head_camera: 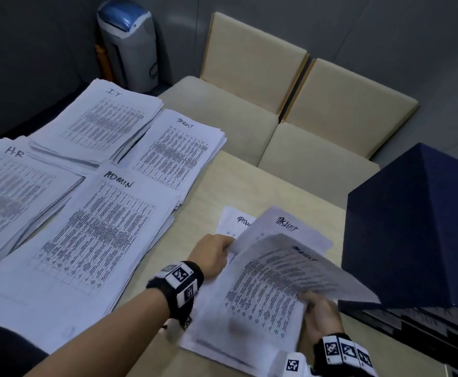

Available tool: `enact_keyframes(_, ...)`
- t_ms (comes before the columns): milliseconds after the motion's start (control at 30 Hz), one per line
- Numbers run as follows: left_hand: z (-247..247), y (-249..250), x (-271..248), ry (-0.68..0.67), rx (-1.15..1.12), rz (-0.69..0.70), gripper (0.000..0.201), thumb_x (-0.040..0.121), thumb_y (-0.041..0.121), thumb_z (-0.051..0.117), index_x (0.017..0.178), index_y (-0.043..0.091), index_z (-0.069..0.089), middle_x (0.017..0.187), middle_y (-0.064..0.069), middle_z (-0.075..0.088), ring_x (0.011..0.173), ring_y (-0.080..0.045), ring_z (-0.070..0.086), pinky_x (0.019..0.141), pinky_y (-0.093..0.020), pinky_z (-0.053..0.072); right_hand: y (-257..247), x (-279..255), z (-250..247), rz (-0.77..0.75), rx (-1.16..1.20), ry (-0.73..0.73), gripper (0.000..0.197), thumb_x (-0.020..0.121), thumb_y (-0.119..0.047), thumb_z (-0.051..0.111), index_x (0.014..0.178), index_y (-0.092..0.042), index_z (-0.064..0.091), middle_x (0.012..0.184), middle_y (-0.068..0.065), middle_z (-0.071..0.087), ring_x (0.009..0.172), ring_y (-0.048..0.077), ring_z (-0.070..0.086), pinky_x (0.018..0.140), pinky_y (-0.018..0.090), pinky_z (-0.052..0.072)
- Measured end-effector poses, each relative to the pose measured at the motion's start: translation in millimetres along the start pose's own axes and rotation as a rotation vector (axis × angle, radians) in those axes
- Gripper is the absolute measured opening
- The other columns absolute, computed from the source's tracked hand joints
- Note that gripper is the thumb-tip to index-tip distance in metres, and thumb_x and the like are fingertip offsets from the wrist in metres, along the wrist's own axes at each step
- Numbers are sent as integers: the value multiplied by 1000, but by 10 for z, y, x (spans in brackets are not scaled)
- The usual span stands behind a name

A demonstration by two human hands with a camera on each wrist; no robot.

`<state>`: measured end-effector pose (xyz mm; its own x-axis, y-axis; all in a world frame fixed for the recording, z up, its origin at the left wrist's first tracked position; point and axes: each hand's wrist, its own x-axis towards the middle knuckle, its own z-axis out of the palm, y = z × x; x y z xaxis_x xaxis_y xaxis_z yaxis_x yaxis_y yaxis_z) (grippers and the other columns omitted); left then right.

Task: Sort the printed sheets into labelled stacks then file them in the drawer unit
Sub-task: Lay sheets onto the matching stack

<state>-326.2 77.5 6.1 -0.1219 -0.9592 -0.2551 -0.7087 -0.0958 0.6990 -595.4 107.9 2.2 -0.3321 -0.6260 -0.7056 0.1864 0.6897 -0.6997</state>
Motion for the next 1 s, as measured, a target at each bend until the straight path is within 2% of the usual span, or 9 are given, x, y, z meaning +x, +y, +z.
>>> enact_keyframes(67,60,-15,-17,-38,-120,-46,39,86,-10,46,100,15,73,98,-1,71,90,-22,67,76,-28,52,-33,45,-1,-27,-31,-16,10,84,11,59,80,5,66,75,19,69,67,30,64,67,39,50)
enact_keyframes(167,206,-84,-41,111,140,-200,35,89,9,54,124,15,57,120,-6,58,105,-26,59,89,-37,50,-32,110,-25,-50,0,-27,20,84,13,54,73,-2,60,51,8,59,51,24,52,54,31,40)
enact_keyframes(267,272,-134,-43,147,254,-444,38,95,40,58,117,11,49,116,-7,54,104,-27,59,82,-36,46,-51,105,-51,-81,73,-58,29,91,15,43,74,-7,52,43,0,54,37,14,52,43,21,42)
enact_keyframes(333,286,-152,-9,128,250,-479,32,94,41,61,108,13,54,109,-4,61,97,-26,62,77,-34,48,-76,79,-51,-109,132,-108,32,95,15,38,79,-10,50,46,0,57,37,10,55,39,17,43)
enact_keyframes(467,192,-150,76,177,415,-384,19,98,35,55,95,17,59,91,-2,66,76,-23,62,69,-34,54,-95,87,-82,-99,61,-138,29,92,15,43,74,-6,52,51,3,57,48,19,57,45,24,44)
enact_keyframes(600,26,-173,98,128,571,-228,34,102,40,42,88,18,65,80,-1,63,68,-21,58,63,-29,50,-97,110,-63,-70,-6,-115,18,87,13,48,77,0,55,64,11,61,62,27,59,57,32,46)
enact_keyframes(800,-5,-283,34,117,105,-28,20,99,25,53,84,16,63,69,-2,66,64,-23,63,66,-38,56,-114,-21,42,-37,47,-89,21,86,15,44,82,3,61,69,15,69,63,31,65,62,36,47)
enact_keyframes(900,-11,-205,-53,21,-312,14,22,93,0,56,85,18,67,82,0,72,76,-14,64,73,-25,51,-64,-26,63,-37,87,-75,15,85,12,57,93,6,68,94,23,76,64,28,74,68,38,53)
enact_keyframes(1000,16,-157,-93,-38,-583,0,35,85,-16,54,83,15,70,79,-2,70,73,-9,62,73,-22,50,-80,-153,62,22,106,-122,13,93,6,56,95,2,69,74,14,77,55,23,73,59,35,55)
